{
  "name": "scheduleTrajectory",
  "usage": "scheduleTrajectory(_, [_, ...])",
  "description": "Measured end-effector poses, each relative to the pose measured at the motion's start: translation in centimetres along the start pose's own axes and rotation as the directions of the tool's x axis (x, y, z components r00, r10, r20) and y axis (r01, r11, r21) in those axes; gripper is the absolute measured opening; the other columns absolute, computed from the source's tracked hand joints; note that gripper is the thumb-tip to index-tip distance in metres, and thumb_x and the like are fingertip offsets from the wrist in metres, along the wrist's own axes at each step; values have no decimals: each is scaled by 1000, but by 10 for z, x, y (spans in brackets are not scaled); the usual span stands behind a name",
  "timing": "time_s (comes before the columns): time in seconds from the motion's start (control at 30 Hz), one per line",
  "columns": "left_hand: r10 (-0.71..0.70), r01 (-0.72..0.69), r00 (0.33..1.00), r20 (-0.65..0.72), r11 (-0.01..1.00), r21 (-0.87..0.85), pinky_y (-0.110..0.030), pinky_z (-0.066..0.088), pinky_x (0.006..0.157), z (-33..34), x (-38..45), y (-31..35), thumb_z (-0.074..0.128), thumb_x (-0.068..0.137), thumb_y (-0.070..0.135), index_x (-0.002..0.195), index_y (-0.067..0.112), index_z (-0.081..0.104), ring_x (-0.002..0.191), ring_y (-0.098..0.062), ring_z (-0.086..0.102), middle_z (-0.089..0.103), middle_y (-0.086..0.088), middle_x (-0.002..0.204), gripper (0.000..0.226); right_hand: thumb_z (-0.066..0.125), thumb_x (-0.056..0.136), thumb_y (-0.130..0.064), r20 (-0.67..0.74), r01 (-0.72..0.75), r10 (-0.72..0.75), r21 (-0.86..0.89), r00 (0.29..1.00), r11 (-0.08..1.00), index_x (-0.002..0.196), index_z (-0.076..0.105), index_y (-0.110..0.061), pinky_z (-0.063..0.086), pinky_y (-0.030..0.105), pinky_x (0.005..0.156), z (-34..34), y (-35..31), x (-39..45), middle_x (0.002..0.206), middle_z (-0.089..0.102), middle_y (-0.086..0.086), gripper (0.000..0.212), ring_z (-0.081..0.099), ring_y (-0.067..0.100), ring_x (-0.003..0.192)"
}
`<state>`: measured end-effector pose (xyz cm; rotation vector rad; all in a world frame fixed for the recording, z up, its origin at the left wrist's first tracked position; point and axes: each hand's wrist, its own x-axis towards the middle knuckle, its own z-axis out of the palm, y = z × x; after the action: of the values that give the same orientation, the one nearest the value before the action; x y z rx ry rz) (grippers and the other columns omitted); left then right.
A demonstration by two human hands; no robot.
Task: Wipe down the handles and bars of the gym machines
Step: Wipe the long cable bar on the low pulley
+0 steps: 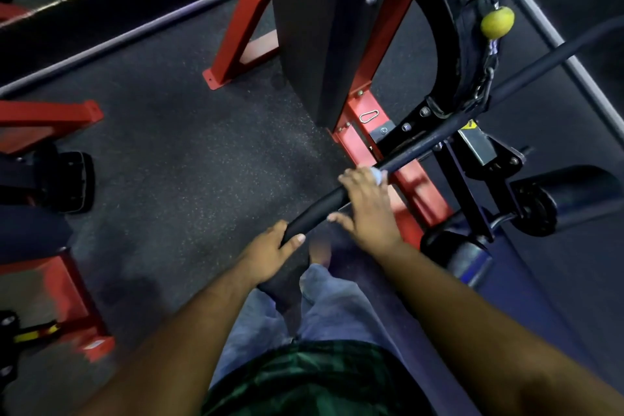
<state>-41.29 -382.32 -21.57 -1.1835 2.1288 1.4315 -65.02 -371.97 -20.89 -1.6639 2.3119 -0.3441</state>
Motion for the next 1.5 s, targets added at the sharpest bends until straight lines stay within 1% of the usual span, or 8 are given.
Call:
scheduleTrajectory(0.17, [3,-4,1000,4,1000,9,-42,54,79,-1,0,-1,46,99,63,114,27,51,89,-19,64,63,0,99,40,36,92,-75,64,252,-245,-162,967,954,155,39,-19,7,66,121,-7,23,1,159,40,5,84,31,24,151])
scheduleTrajectory(0.3, [-3,3,1000,-11,1000,-14,-41,54,79,-1,-2,1,46,99,65,113,27,51,89,-18,63,63,1,98,41,47,94,-60,-99,-221,219,-13,971,975,147,46,-18,4,61,122,-22,66,31,164,28,10,68,15,30,155])
scheduleTrajectory(0.53, [-19,20,1000,-19,1000,16,-41,54,78,-2,-4,1,45,98,66,111,23,51,85,-18,63,64,0,95,46,43,106,-23,-262,-345,525,510,810,788,156,26,6,-4,34,127,26,-48,14,166,6,26,60,-5,33,156])
scheduleTrajectory(0.7, [-12,12,1000,-4,1000,6,-44,56,80,-2,-6,5,44,98,67,114,22,51,88,-19,65,66,-2,98,48,50,101,-8,-117,-410,877,850,466,331,155,10,12,2,15,120,4,-43,55,164,10,30,70,9,37,155])
scheduleTrajectory(0.83, [2,-1,1000,-28,1000,26,-43,56,80,-8,-9,8,42,98,68,115,22,51,88,-20,65,67,-3,99,50,67,93,-23,131,-128,961,987,242,-103,128,58,-7,49,32,104,-9,4,82,122,67,6,40,65,21,110])
scheduleTrajectory(0.93, [22,-21,999,-30,999,24,-41,55,72,-12,-10,7,44,97,68,112,25,51,79,-18,64,65,-1,88,46,67,97,-20,363,76,847,904,388,-421,92,56,-14,50,34,61,-1,-28,70,74,63,5,13,60,18,61])
scheduleTrajectory(1.03, [43,-42,999,-18,998,45,-41,53,70,-14,-14,7,47,100,62,113,23,52,79,-19,64,63,-1,87,41,70,96,-27,495,31,712,811,498,-585,102,57,-15,50,35,74,16,-74,46,78,63,7,19,64,21,71])
scheduleTrajectory(1.5, [-95,98,994,-45,994,57,-43,57,67,-26,-64,-49,27,79,94,103,29,54,68,-19,68,68,-1,74,75,49,102,-52,521,-41,689,811,505,-583,98,56,-12,53,38,72,24,-112,29,77,62,9,41,64,24,71])
